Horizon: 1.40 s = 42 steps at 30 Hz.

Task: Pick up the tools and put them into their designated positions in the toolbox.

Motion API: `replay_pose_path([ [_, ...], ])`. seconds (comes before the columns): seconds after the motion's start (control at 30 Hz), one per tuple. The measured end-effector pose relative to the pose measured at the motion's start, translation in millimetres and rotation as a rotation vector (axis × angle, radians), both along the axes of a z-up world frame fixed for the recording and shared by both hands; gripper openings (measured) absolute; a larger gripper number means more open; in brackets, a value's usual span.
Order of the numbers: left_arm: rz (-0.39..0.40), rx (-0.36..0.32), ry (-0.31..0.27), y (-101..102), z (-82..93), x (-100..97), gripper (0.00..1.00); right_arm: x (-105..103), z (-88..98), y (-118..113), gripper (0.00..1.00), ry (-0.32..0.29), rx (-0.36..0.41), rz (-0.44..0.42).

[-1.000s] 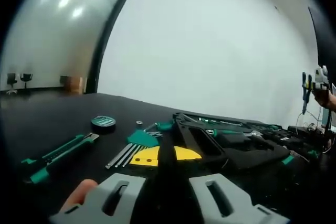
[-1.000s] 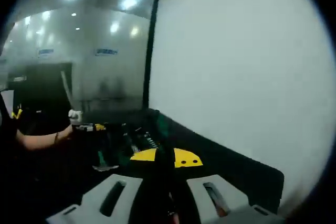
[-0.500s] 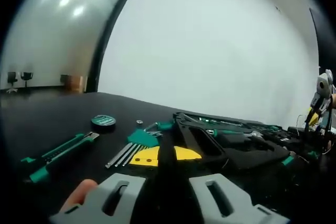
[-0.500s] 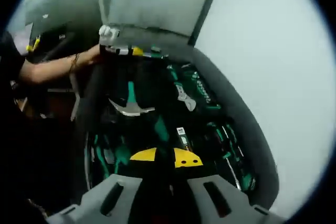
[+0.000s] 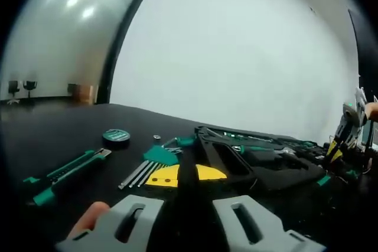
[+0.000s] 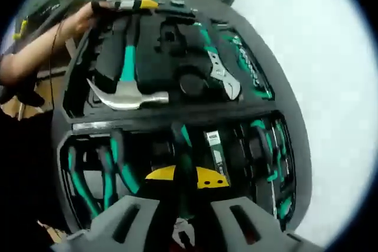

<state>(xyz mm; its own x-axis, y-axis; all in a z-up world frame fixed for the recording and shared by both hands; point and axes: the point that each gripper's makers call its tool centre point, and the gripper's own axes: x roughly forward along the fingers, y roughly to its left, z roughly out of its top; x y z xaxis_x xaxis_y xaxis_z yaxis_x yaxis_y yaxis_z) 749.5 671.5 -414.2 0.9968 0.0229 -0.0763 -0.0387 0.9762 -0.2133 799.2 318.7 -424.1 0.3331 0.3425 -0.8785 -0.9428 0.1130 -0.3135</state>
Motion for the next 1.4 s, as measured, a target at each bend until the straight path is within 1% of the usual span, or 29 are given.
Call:
replay_pose_path([
  [0.1,0.000,0.005,0.000,4,-0.5,2.7,0.12,5,-0.3,-16,0.08,-0.017,-0.062,0.010],
  [0.17,0.001,0.020,-0.003,14,-0.7,8.0,0.12,10,-0.5,-19,0.08,-0.019,-0.052,0.001],
  [0.23,0.003,0.038,-0.007,15,0.1,8.7,0.12,11,1.9,-16,0.08,-0.031,0.025,-0.072],
  [0.3,0.005,0.066,-0.013,16,1.9,8.6,0.12,2,4.1,-13,0.10,-0.044,0.104,-0.030],
  [0.33,0.009,0.078,-0.021,17,3.5,8.7,0.12,-5,8.1,-13,0.14,-0.025,0.144,-0.015],
  [0.4,0.013,0.096,-0.046,21,7.8,9.2,0.13,-7,27.3,-16,0.15,0.036,0.254,-0.064],
  [0.47,0.001,0.105,-0.120,14,24.6,0.9,0.19,1,57.0,-17,0.13,0.083,0.436,-0.191],
  [0.5,0.008,0.122,-0.136,13,31.0,-1.4,0.20,23,66.1,-17,0.13,0.093,0.483,-0.231],
  [0.53,0.018,0.118,-0.175,-2,45.1,-10.3,0.20,32,82.6,-22,0.12,0.062,0.550,-0.240],
  [0.57,0.006,0.131,-0.203,-12,55.5,-12.6,0.20,33,87.1,-24,0.10,0.051,0.567,-0.239],
  [0.6,-0.018,0.162,-0.225,-22,66.1,-13.2,0.20,37,101.6,-32,0.06,0.012,0.625,-0.240],
  [0.63,-0.061,0.186,-0.256,-47,85.3,-16.9,0.20,38,105.2,-35,0.02,0.007,0.640,-0.252],
  [0.67,-0.108,0.196,-0.278,-66,98.1,-17.4,0.19,39,117.0,-38,0.01,0.001,0.732,-0.302],
  [0.7,-0.154,0.207,-0.298,-67,105.9,-5.2,0.19,38,124.9,-41,0.01,-0.013,0.794,-0.317],
  [0.73,-0.190,0.227,-0.323,-83,117.7,-4.5,0.19,31,133.4,-46,0.02,-0.047,0.857,-0.332],
  [0.77,-0.250,0.248,-0.365,-116,135.3,-8.7,0.19,31,140.6,-50,0.02,-0.073,0.920,-0.357],
  [0.8,-0.294,0.263,-0.385,-138,144.4,-12.4,0.19,27,143.7,-57,0.02,-0.089,0.978,-0.397],
  [0.83,-0.338,0.268,-0.408,-166,155.1,-16.2,0.19,22,144.2,-61,0.03,-0.103,0.998,-0.400],
  [0.87,-0.357,0.254,-0.428,-181,163.2,-18.5,0.18,17,147.2,-66,0.03,-0.147,1.046,-0.413],
  [0.93,-0.397,0.190,-0.459,-214,178.4,-24.4,0.09,9,142.7,-67,0.02,-0.141,1.080,-0.421],
  [1.0,-0.482,-0.019,-0.514,-237,203.2,-36.4,0.05,0,123.2,-71,0.00,-0.131,1.001,-0.436],
  [1.03,-0.576,-0.100,-0.548,-251,217.7,-43.2,0.05,-1,110.4,-76,0.00,-0.168,0.906,-0.434],
  [1.07,-0.626,-0.114,-0.519,-263,219.7,-45.4,0.05,-2,101.0,-81,0.00,-0.187,0.824,-0.425],
  [1.1,-0.693,-0.073,-0.458,-280,215.3,-45.5,0.05,-2,94.6,-84,0.00,-0.200,0.774,-0.423],
  [1.17,-0.751,0.032,-0.344,-302,195.6,-33.4,0.05,2,85.9,-90,0.00,-0.208,0.769,-0.483],
  [1.23,-0.752,0.152,-0.181,-314,160.0,-13.1,0.05,2,72.6,-82,0.00,-0.163,0.807,-0.483],
  [1.27,-0.735,0.214,-0.109,-319,136.9,5.9,0.05,3,65.1,-80,0.00,-0.162,0.800,-0.477],
  [1.33,-0.705,0.230,0.008,-325,101.2,27.2,0.05,6,47.2,-80,0.00,-0.173,0.746,-0.478],
  [1.4,-0.732,0.290,0.036,-345,82.4,33.0,0.05,8,40.1,-76,0.00,-0.164,0.758,-0.469],
])
